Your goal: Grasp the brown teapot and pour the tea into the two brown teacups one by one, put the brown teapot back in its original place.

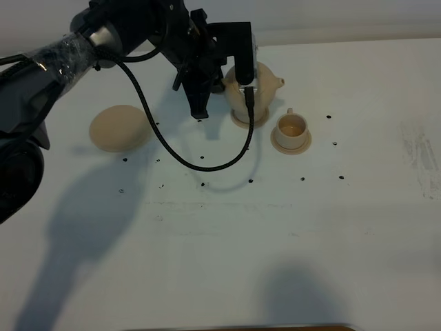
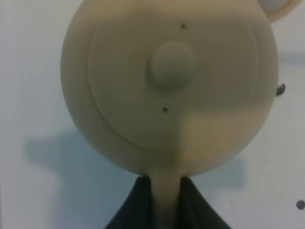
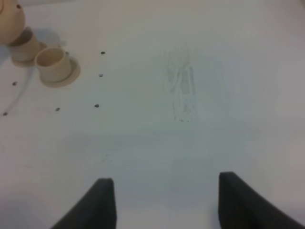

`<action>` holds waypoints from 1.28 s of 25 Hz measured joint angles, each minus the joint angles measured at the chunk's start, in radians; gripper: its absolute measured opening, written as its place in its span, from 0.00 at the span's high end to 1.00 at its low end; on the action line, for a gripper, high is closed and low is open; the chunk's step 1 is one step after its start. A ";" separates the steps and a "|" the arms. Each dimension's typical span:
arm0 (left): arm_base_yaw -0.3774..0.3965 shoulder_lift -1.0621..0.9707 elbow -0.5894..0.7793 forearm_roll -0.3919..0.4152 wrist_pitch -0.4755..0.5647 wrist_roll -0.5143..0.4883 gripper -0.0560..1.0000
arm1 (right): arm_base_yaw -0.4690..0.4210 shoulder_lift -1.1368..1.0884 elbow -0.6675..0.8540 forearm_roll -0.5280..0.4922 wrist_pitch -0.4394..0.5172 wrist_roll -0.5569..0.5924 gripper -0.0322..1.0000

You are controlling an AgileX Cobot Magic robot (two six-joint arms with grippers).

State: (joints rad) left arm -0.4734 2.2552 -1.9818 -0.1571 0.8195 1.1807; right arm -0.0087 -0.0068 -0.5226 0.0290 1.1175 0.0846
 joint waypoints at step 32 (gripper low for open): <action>-0.053 0.043 -0.003 0.131 -0.033 0.117 0.87 | 0.000 0.000 0.000 0.001 0.000 0.000 0.50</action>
State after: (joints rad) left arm -0.5264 2.2980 -1.9846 -0.0262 0.7869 1.2976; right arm -0.0087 -0.0068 -0.5226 0.0301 1.1175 0.0846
